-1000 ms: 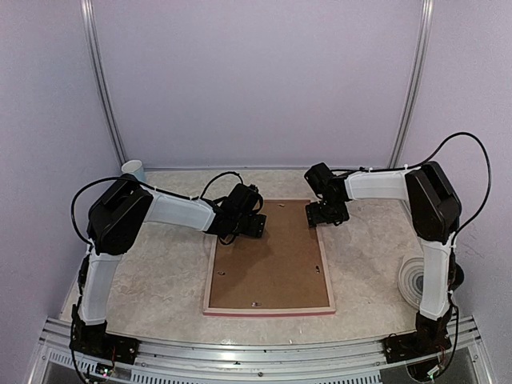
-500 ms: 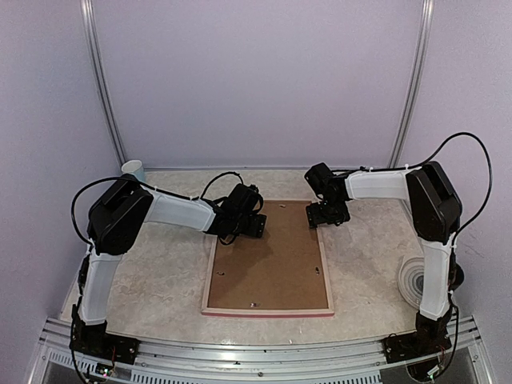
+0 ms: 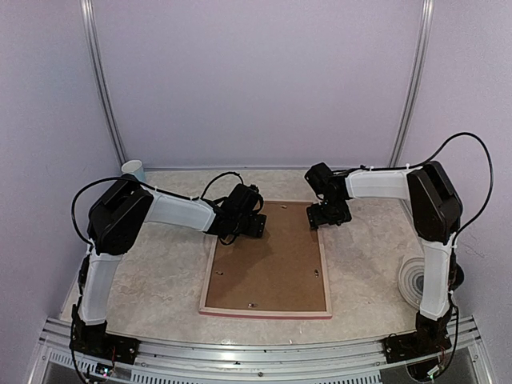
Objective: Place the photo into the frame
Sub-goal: Press the fastener onto the backboard.
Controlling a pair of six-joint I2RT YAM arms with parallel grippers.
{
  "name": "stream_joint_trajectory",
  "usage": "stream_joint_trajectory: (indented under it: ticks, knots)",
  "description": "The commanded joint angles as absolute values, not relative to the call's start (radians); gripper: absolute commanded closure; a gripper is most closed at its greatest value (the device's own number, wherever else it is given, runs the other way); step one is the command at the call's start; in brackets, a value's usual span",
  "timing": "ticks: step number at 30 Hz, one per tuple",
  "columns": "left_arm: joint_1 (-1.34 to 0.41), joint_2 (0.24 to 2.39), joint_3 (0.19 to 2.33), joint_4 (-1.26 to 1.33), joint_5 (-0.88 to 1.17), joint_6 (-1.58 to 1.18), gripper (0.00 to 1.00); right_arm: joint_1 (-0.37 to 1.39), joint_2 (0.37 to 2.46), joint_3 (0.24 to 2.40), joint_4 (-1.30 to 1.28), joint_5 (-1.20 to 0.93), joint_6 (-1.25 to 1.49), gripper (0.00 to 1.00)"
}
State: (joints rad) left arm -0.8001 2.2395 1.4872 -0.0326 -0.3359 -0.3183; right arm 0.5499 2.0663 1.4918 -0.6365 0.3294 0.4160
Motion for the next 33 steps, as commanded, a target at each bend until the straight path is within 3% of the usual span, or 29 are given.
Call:
stream_joint_trajectory:
  ticks: [1,12,24,33]
  knots:
    - [-0.791,2.31,1.452,-0.127,-0.293,-0.344,0.23,0.562,2.022,1.483,-0.723,0.276,0.382,0.16]
    - [-0.792,2.307,1.448,-0.125,-0.293,-0.345,0.22,0.56,1.894,1.479,-0.678,0.193,0.344,0.09]
    - [-0.787,2.302,1.439,-0.115,-0.277,-0.347,0.21,0.688,1.673,1.174,-0.641,0.036,0.291,0.08]
    - [-0.785,2.299,1.432,-0.106,-0.267,-0.347,0.21,0.74,1.59,1.086,-0.69,0.101,0.358,0.08]
